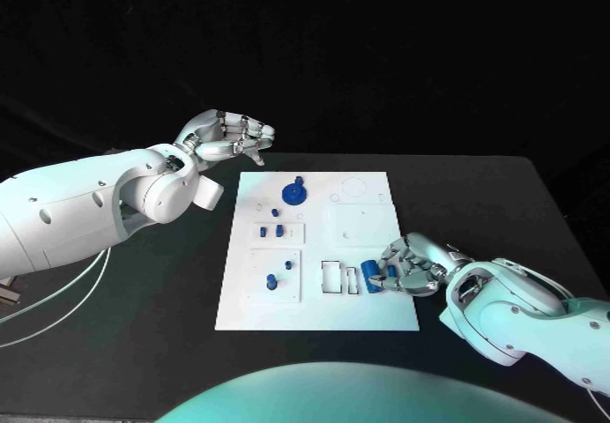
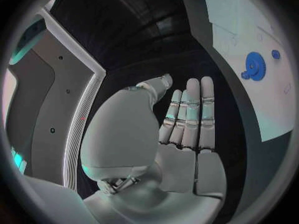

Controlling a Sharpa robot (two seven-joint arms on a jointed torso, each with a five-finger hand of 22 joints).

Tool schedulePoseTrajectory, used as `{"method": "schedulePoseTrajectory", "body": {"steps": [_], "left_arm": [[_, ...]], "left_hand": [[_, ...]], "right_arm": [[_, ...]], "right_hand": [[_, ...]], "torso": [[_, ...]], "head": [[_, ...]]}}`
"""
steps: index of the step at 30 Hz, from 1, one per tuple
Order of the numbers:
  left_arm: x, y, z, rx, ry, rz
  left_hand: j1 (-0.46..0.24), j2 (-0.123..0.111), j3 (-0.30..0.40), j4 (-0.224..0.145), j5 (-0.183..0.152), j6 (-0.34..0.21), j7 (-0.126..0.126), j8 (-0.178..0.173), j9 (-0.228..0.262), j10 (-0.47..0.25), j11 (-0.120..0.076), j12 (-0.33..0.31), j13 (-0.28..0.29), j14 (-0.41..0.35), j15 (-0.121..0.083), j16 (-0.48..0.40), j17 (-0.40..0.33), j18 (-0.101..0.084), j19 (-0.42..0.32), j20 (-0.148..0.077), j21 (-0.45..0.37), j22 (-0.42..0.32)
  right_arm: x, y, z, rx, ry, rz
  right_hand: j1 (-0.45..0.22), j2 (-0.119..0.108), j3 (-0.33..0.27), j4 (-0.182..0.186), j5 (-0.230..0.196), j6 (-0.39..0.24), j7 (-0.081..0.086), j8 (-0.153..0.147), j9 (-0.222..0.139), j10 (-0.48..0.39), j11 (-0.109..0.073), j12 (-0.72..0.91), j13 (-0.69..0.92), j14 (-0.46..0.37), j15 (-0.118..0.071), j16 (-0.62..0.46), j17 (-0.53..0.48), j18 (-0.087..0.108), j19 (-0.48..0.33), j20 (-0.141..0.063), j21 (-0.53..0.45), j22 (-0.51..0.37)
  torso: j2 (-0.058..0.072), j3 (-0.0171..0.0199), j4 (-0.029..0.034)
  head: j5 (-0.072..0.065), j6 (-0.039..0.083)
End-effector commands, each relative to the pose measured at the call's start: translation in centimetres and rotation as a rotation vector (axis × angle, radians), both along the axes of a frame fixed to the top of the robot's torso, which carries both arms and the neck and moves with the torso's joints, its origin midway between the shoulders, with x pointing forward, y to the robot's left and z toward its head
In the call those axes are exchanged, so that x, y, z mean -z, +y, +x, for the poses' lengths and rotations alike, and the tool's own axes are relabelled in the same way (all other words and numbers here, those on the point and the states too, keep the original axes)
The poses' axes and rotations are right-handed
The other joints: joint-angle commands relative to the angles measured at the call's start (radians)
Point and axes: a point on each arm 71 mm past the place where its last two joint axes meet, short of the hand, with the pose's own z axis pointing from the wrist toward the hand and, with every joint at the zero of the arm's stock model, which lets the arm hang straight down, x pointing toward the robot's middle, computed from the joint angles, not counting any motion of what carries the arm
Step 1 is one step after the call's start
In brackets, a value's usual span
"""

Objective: Assemble the parts on the task board

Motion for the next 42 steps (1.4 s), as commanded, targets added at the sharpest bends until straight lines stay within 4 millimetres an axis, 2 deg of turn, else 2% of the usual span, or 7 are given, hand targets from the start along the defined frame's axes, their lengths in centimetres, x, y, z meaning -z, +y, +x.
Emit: {"method": "schedulePoseTrajectory", "body": {"steps": [1,6,12,19,30,37,42], "left_arm": [[-0.1,-0.2,-0.1,0.018,-0.006,-0.013],[-0.1,-0.2,-0.1,0.018,-0.006,-0.013],[-0.1,-0.2,-0.1,0.018,-0.005,-0.013],[-0.1,-0.2,-0.1,0.018,-0.005,-0.012],[-0.1,-0.2,-0.1,0.019,-0.004,-0.012],[-0.1,-0.2,-0.1,0.020,-0.003,-0.012],[-0.1,-0.3,-0.1,0.020,-0.003,-0.012]], "left_hand": [[-0.005,0.003,-0.004,-0.003,0.005,-0.007,-0.001,0.004,-0.001,-0.008,-0.002,0.005,0.001,-0.006,-0.002,-0.005,-0.001,0.012,-0.007,0.002,-0.004,0.000],[-0.005,0.003,-0.004,-0.003,0.005,-0.007,-0.001,0.004,-0.001,-0.008,-0.002,0.005,0.001,-0.006,-0.002,-0.005,-0.001,0.012,-0.007,0.002,-0.004,0.000],[-0.005,0.003,-0.004,-0.003,0.005,-0.007,-0.001,0.004,-0.001,-0.008,-0.002,0.006,0.001,-0.006,-0.002,-0.005,-0.001,0.012,-0.007,0.003,-0.004,0.000],[-0.005,0.004,-0.004,-0.004,0.005,-0.007,-0.001,0.005,-0.001,-0.009,-0.002,0.007,0.001,-0.007,-0.002,-0.005,-0.001,0.012,-0.008,0.003,-0.005,0.000],[-0.005,0.004,-0.005,-0.005,0.006,-0.007,-0.001,0.005,-0.001,-0.011,-0.001,0.008,0.002,-0.008,-0.002,-0.005,-0.001,0.012,-0.008,0.003,-0.005,-0.001],[-0.005,0.004,-0.005,-0.005,0.006,-0.007,-0.001,0.005,-0.001,-0.011,-0.001,0.008,0.002,-0.008,-0.002,-0.005,-0.001,0.012,-0.008,0.003,-0.005,-0.001],[-0.005,0.004,-0.005,-0.006,0.006,-0.007,-0.001,0.006,-0.001,-0.012,-0.001,0.009,0.002,-0.008,-0.002,-0.005,-0.001,0.012,-0.009,0.003,-0.005,-0.001]], "right_arm": [[0.2,0.3,0.0,-0.024,-0.008,-0.039],[0.4,0.8,0.0,-0.036,-0.004,-0.046],[0.9,1.2,0.1,-0.048,0.010,-0.070],[1.2,1.5,0.1,-0.059,0.023,-0.100],[1.4,1.6,0.1,-0.046,0.032,-0.122],[1.4,1.4,0.1,-0.009,0.047,-0.110],[1.3,1.1,-0.1,0.035,0.090,-0.060]], "right_hand": [[-0.001,0.010,-0.006,0.002,0.005,0.006,0.001,0.003,-0.001,-0.001,-0.003,-0.006,0.000,0.064,0.004,0.006,0.050,-0.009,0.058,0.002,0.004,0.226],[-0.003,0.012,-0.010,0.002,0.005,0.009,0.000,0.004,-0.002,0.000,-0.004,-0.006,0.002,0.064,0.004,0.007,0.052,-0.010,0.059,0.002,0.005,0.226],[-0.002,0.015,-0.014,0.001,0.005,0.014,-0.002,0.007,-0.004,0.004,-0.006,-0.002,0.007,0.064,0.003,0.008,0.054,-0.010,0.059,0.001,0.006,0.227],[0.034,0.023,-0.016,-0.004,0.007,0.029,-0.008,0.015,-0.012,0.013,-0.011,0.006,0.021,0.065,-0.002,0.010,0.060,-0.010,0.061,-0.003,0.009,0.228],[0.049,0.026,-0.014,-0.005,0.007,0.039,-0.010,0.022,-0.015,0.023,-0.014,0.017,0.036,0.066,-0.004,0.011,0.065,-0.011,0.062,-0.005,0.013,0.229],[0.069,0.043,-0.001,-0.005,0.007,0.055,-0.018,0.032,-0.021,0.045,-0.020,0.041,0.067,0.068,-0.009,0.014,0.072,-0.013,0.066,-0.010,0.021,0.232],[0.084,0.050,0.010,-0.007,0.008,0.064,-0.023,0.037,-0.026,0.061,-0.025,0.059,0.091,0.070,-0.013,0.018,0.082,-0.016,0.070,-0.013,0.033,0.235]], "torso": [[0.001,-0.0013,0.0000],[0.000,-0.0003,-0.0007],[-0.001,-0.0015,-0.0015],[-0.002,-0.0013,-0.0007],[-0.001,-0.0011,-0.0011],[-0.001,-0.0012,-0.0015],[-0.001,0.0001,-0.0016]], "head": [[0.004,0.000],[0.006,0.000],[0.006,0.000],[0.005,0.000],[0.004,0.000],[0.004,0.000],[0.004,0.000]]}}
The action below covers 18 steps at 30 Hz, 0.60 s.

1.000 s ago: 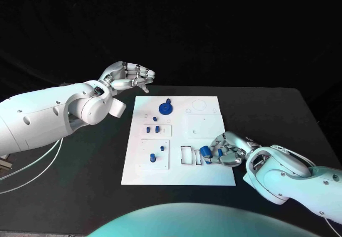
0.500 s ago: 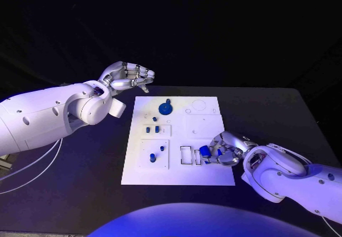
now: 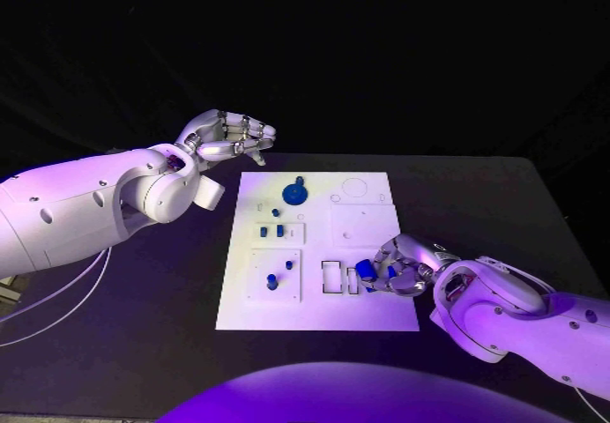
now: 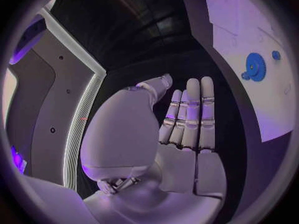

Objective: Assemble the parts on the task board

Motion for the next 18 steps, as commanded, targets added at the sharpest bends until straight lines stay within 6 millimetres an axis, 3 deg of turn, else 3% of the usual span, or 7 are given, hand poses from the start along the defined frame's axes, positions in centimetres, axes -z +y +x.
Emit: {"method": "schedulePoseTrajectory", "body": {"steps": [1,18], "left_arm": [[-0.1,-0.3,-0.1,0.017,-0.004,-0.012],[-0.1,-0.4,0.0,0.019,-0.003,-0.012]], "left_hand": [[-0.005,0.004,-0.002,-0.003,0.006,-0.008,-0.001,0.006,-0.001,-0.008,0.002,0.004,0.001,-0.008,-0.001,-0.005,-0.001,0.012,-0.005,0.000,-0.005,-0.001],[-0.005,0.004,-0.002,-0.003,0.006,-0.008,-0.001,0.006,-0.001,-0.008,0.002,0.004,0.001,-0.008,-0.001,-0.005,-0.001,0.012,-0.005,0.000,-0.005,-0.001]], "right_arm": [[0.8,-0.7,-0.5,0.069,0.092,0.012],[-1.5,-0.9,0.0,0.219,0.135,0.217]], "right_hand": [[0.032,0.025,0.015,-0.006,0.007,0.024,-0.014,0.009,0.003,0.009,0.001,0.007,0.069,0.070,-0.006,0.005,0.084,-0.016,0.071,-0.006,0.006,0.235],[0.040,0.035,0.038,-0.002,0.008,0.040,-0.022,0.019,-0.004,0.023,-0.006,0.022,0.091,0.071,-0.012,0.007,0.087,-0.018,0.074,-0.012,0.013,0.237]], "torso": [[0.000,0.0009,-0.0006],[0.000,-0.0004,0.0000]], "head": [[0.000,0.000],[-0.008,0.000]]}}
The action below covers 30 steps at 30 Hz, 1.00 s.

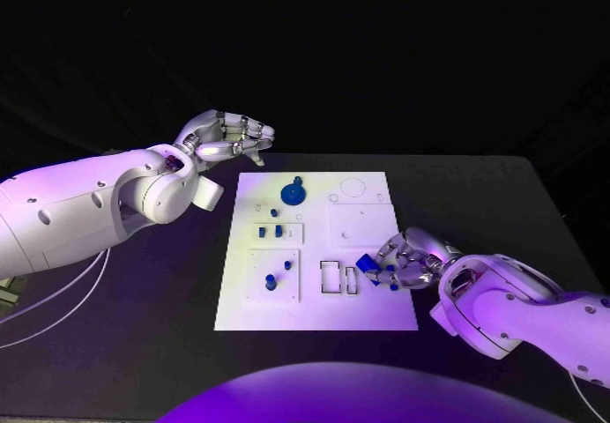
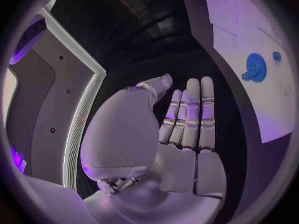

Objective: Assemble the parts on the task board

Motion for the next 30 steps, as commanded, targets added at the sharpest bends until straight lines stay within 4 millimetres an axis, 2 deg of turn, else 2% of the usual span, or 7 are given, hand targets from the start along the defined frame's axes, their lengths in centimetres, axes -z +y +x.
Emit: {"method": "schedulePoseTrajectory", "body": {"steps": [1,10,14,19,24,30], "left_arm": [[-0.1,-0.3,0.0,0.017,-0.003,-0.012],[-0.1,-0.3,0.0,0.017,-0.003,-0.012],[-0.1,-0.3,0.0,0.018,-0.004,-0.012],[-0.1,-0.5,0.0,0.020,-0.004,-0.013],[-0.1,-0.5,0.0,0.020,-0.003,-0.013],[-0.1,-0.5,0.0,0.020,-0.002,-0.013]], "left_hand": [[-0.005,0.004,-0.002,-0.003,0.006,-0.008,-0.001,0.006,-0.001,-0.008,0.002,0.005,0.001,-0.008,-0.001,-0.005,-0.001,0.012,-0.005,0.000,-0.005,-0.001],[-0.003,0.005,-0.002,-0.005,0.006,-0.008,-0.001,0.007,-0.001,-0.009,0.002,0.006,0.001,-0.009,-0.001,-0.004,-0.001,0.012,-0.005,0.000,-0.005,-0.001],[-0.003,0.005,-0.002,-0.005,0.006,-0.008,-0.001,0.007,-0.001,-0.009,0.002,0.006,0.001,-0.009,-0.001,-0.004,-0.001,0.012,-0.005,0.000,-0.005,-0.001],[-0.003,0.005,-0.002,-0.005,0.006,-0.008,-0.001,0.007,-0.001,-0.009,0.002,0.006,0.001,-0.009,-0.001,-0.004,-0.001,0.012,-0.005,0.000,-0.005,-0.001],[-0.003,0.005,-0.002,-0.005,0.006,-0.008,-0.001,0.007,-0.001,-0.009,0.002,0.006,0.001,-0.009,-0.001,-0.004,-0.001,0.012,-0.005,0.000,-0.005,-0.001],[-0.003,0.005,-0.002,-0.005,0.006,-0.008,-0.001,0.007,-0.001,-0.009,0.002,0.006,0.001,-0.009,-0.001,-0.004,-0.001,0.012,-0.005,0.000,-0.005,-0.001]], "right_arm": [[-0.1,0.0,-0.1,0.064,0.042,0.075],[-0.5,0.7,-0.3,0.059,0.057,0.116],[-0.5,1.7,-0.4,0.035,0.070,0.127],[-0.2,2.9,-0.3,0.008,0.082,0.130],[0.1,4.1,-0.1,-0.017,0.093,0.126],[0.4,4.8,0.2,-0.026,0.100,0.114]], "right_hand": [[-0.003,0.010,0.008,0.002,0.004,0.035,-0.027,0.008,0.000,0.011,0.000,0.005,0.092,0.071,-0.005,0.007,0.089,-0.018,0.071,-0.009,0.010,0.238],[-0.013,0.012,0.010,0.004,0.003,0.036,-0.028,0.009,-0.003,0.012,-0.001,0.004,0.093,0.071,-0.006,0.007,0.088,-0.018,0.071,-0.010,0.011,0.238],[-0.018,0.011,0.010,0.005,0.002,0.036,-0.028,0.009,-0.004,0.011,-0.001,0.003,0.092,0.071,-0.006,0.007,0.089,-0.018,0.071,-0.010,0.010,0.238],[-0.021,0.012,0.011,0.005,0.002,0.036,-0.028,0.010,-0.005,0.010,-0.001,0.001,0.091,0.071,-0.006,0.007,0.087,-0.018,0.071,-0.011,0.009,0.237],[-0.030,0.014,0.013,0.006,0.002,0.034,-0.027,0.009,-0.007,0.010,-0.001,0.000,0.090,0.071,-0.006,0.006,0.086,-0.017,0.070,-0.011,0.007,0.237],[-0.043,0.014,0.013,0.006,0.002,0.034,-0.027,0.010,-0.010,0.010,0.000,0.000,0.091,0.071,-0.006,0.007,0.087,-0.018,0.071,-0.011,0.009,0.237]], "torso": [[0.000,-0.0003,0.0007],[0.001,0.0000,0.0012],[0.001,-0.0007,-0.0005],[0.000,-0.0017,0.0025],[0.001,-0.0003,0.0017],[0.000,-0.0006,0.0008]], "head": [[-0.001,0.000],[0.001,0.000],[0.001,0.000],[-0.002,0.000],[0.003,0.000],[0.003,0.000]]}}
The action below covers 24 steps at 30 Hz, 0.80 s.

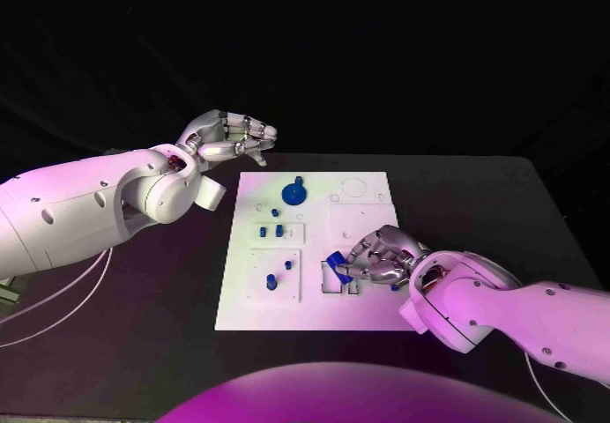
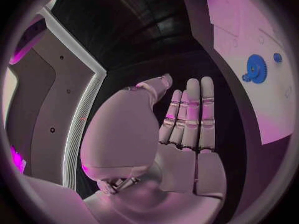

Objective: Assemble the parts on the task board

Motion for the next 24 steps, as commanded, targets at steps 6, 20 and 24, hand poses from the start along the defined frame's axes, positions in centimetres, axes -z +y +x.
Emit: {"method": "schedulePoseTrajectory", "body": {"steps": [6,20,24], "left_arm": [[-0.09,-0.26,-0.04,0.015,-0.002,-0.011],[-0.10,-0.16,-0.08,0.014,-0.001,-0.009],[-0.11,-0.14,-0.09,0.014,-0.001,-0.009]], "left_hand": [[-0.003,0.005,-0.002,-0.005,0.006,-0.008,-0.001,0.007,-0.001,-0.006,-0.001,0.006,0.001,-0.006,0.002,-0.004,-0.001,0.012,-0.005,0.000,-0.005,-0.001],[-0.003,0.005,-0.002,-0.005,0.006,-0.008,-0.001,0.007,-0.001,-0.006,-0.001,0.006,0.001,-0.006,0.002,-0.004,-0.001,0.012,-0.005,0.000,-0.005,-0.001],[-0.003,0.005,-0.002,-0.005,0.006,-0.008,-0.001,0.007,-0.001,-0.006,-0.001,0.006,0.001,-0.006,0.002,-0.004,-0.001,0.012,-0.005,0.000,-0.005,-0.001]], "right_arm": [[0.58,0.37,0.34,-0.011,0.029,-0.019],[0.85,0.61,-0.04,-0.043,0.070,-0.046],[0.87,0.48,-0.07,-0.041,0.070,-0.052]], "right_hand": [[-0.017,0.001,0.008,0.000,0.004,0.029,-0.024,0.004,-0.003,0.004,0.001,0.000,0.092,0.071,-0.006,0.003,0.086,-0.018,0.074,-0.007,0.001,0.238],[-0.044,-0.004,0.005,0.000,0.003,0.028,-0.024,0.006,-0.008,0.005,0.001,0.000,0.095,0.071,-0.005,0.003,0.087,-0.018,0.075,-0.007,0.003,0.238],[-0.049,-0.005,0.005,0.000,0.003,0.028,-0.023,0.007,-0.009,0.005,0.001,-0.001,0.095,0.071,-0.005,0.003,0.087,-0.018,0.075,-0.007,0.003,0.238]], "torso": [[0.002,0.0010,-0.0008],[0.000,0.0010,-0.0018],[0.000,0.0009,-0.0020]], "head": [[0.003,0.000],[0.007,0.000],[0.008,0.000]]}}
